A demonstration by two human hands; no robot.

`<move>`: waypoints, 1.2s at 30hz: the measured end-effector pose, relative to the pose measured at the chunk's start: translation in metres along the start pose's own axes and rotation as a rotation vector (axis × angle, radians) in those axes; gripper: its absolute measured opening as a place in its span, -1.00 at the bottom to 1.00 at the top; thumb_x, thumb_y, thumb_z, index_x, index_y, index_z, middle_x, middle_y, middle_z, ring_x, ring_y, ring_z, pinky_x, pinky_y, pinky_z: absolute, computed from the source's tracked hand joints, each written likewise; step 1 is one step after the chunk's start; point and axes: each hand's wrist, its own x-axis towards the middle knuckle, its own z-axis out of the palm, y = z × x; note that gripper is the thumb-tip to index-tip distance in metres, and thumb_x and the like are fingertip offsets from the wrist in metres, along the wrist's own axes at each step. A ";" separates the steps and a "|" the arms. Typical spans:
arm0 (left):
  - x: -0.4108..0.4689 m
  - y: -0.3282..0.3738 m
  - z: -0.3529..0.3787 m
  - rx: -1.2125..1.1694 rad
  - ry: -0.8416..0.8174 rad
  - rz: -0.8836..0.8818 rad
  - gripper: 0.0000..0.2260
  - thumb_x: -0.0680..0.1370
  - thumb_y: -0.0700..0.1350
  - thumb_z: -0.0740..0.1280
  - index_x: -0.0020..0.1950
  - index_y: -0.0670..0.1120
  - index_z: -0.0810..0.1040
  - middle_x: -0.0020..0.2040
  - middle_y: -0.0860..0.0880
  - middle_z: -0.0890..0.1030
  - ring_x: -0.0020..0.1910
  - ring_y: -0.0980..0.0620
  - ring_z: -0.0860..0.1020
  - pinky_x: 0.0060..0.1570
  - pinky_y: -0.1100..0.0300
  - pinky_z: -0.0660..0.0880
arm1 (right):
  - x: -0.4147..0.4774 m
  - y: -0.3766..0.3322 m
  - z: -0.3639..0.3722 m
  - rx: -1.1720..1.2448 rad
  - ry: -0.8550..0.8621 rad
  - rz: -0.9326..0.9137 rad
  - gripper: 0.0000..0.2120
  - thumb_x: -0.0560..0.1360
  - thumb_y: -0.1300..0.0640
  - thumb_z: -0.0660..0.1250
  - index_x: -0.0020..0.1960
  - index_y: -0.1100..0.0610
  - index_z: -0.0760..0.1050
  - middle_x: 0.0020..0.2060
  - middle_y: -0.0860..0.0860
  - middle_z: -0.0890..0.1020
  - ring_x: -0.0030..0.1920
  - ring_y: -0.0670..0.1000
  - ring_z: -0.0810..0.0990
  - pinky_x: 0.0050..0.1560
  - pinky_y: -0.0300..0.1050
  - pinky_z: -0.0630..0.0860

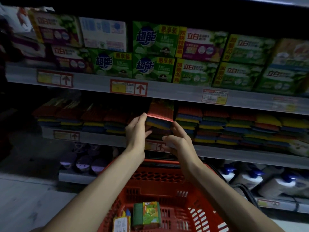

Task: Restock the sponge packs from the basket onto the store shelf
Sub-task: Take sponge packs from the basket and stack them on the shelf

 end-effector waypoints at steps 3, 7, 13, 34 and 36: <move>0.004 -0.004 0.003 -0.006 0.007 -0.014 -0.60 0.64 -0.04 0.35 0.47 -0.11 0.48 0.41 -0.04 0.50 -0.01 0.06 0.60 0.11 0.10 0.61 | 0.004 -0.001 0.001 0.006 0.026 0.025 -0.26 0.56 0.26 0.36 0.65 -0.07 0.16 0.37 -0.08 0.36 0.01 -0.16 0.61 0.31 0.06 0.57; 0.006 -0.008 0.008 0.030 0.020 0.006 -0.62 0.66 -0.16 0.31 0.49 -0.15 0.45 0.41 -0.09 0.50 -0.14 0.16 0.57 0.18 0.03 0.60 | 0.007 -0.001 0.000 -0.014 0.030 0.022 -0.23 0.57 0.24 0.36 0.66 -0.06 0.10 0.43 -0.06 0.35 0.06 -0.17 0.57 0.33 0.04 0.54; 0.009 -0.015 0.008 0.080 0.051 0.019 -0.64 0.64 -0.25 0.34 0.44 -0.13 0.50 0.28 -0.10 0.55 -0.08 0.14 0.59 0.07 0.08 0.65 | 0.011 0.003 -0.001 -0.123 0.037 -0.039 -0.25 0.55 0.15 0.39 0.65 -0.06 0.13 0.41 -0.12 0.37 0.42 0.01 0.44 0.35 0.00 0.46; 0.016 -0.030 0.023 -0.104 0.188 -0.268 -0.59 0.58 -0.32 0.41 0.41 -0.29 0.44 0.10 -0.28 0.66 -0.19 -0.09 0.72 -0.31 0.14 0.68 | 0.034 0.009 -0.020 0.160 0.452 0.153 -0.66 0.65 0.24 0.29 0.42 0.21 0.43 -0.03 0.07 0.67 0.03 0.09 0.71 0.09 0.07 0.67; 0.018 -0.030 0.024 -0.088 0.191 -0.262 -0.58 0.58 -0.32 0.40 0.43 -0.27 0.43 0.09 -0.26 0.66 -0.14 -0.11 0.73 -0.35 0.18 0.66 | 0.039 0.009 -0.027 0.301 0.467 0.237 -0.52 0.67 0.22 0.28 0.55 0.29 0.28 0.04 0.17 0.68 -0.06 0.09 0.72 -0.20 -0.13 0.67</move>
